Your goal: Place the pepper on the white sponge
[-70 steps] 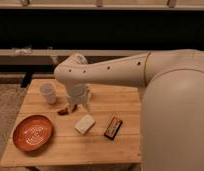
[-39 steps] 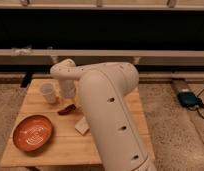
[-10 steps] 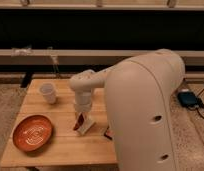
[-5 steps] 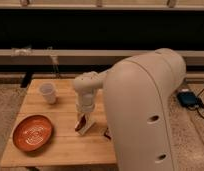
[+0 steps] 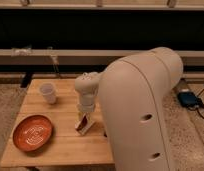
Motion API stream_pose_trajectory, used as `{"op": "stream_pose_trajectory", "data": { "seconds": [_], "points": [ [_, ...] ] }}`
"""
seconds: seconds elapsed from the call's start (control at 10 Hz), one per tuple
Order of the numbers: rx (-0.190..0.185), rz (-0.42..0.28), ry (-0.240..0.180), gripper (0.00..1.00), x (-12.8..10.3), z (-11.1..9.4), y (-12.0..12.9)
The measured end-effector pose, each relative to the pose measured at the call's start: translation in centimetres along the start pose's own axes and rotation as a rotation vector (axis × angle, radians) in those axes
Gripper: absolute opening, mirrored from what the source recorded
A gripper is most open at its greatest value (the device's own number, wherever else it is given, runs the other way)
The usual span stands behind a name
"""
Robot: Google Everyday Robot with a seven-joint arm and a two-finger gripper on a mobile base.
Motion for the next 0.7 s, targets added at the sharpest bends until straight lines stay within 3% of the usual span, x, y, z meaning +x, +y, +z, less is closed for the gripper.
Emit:
{"op": "stream_pose_trajectory", "data": {
  "seconds": [0.7],
  "points": [
    [-0.022, -0.001, -0.013, 0.80, -0.41, -0.02, 0.26]
  ]
}}
